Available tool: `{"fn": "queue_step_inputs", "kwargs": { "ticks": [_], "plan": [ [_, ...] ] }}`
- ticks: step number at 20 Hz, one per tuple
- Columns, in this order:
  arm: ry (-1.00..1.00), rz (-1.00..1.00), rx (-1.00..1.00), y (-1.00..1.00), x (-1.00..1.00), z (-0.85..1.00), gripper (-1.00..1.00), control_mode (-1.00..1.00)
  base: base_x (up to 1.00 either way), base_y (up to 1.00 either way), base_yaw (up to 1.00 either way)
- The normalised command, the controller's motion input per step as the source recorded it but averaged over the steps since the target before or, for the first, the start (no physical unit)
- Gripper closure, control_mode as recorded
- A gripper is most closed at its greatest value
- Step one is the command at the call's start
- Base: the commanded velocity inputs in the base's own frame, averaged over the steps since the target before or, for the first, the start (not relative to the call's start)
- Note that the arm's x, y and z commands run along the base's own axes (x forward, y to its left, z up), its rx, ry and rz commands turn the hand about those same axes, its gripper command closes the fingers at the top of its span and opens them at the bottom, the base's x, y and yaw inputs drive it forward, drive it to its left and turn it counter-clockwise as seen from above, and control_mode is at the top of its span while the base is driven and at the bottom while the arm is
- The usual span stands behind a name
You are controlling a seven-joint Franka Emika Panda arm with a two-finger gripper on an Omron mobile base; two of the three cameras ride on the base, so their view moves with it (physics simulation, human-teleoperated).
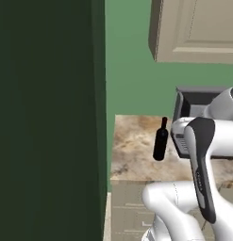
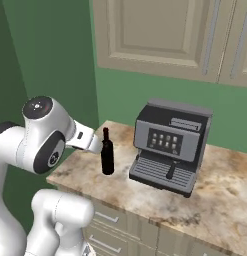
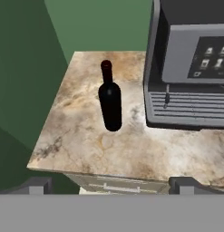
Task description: Place the drinks on the dining counter in a tight cluster.
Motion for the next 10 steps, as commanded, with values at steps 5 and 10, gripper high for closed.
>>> {"fn": "queue_step_inputs", "kwargs": {
  "ticks": [5, 10],
  "plan": [
    [0.0, 0.0, 0.0, 0.0, 0.0, 0.0, -1.0, 1.0, 0.39, 0.02, -0.15],
    [0.0, 0.0, 0.0, 0.0, 0.0, 0.0, -1.0, 1.0, 0.05, 0.01, -0.01]
  ]
}}
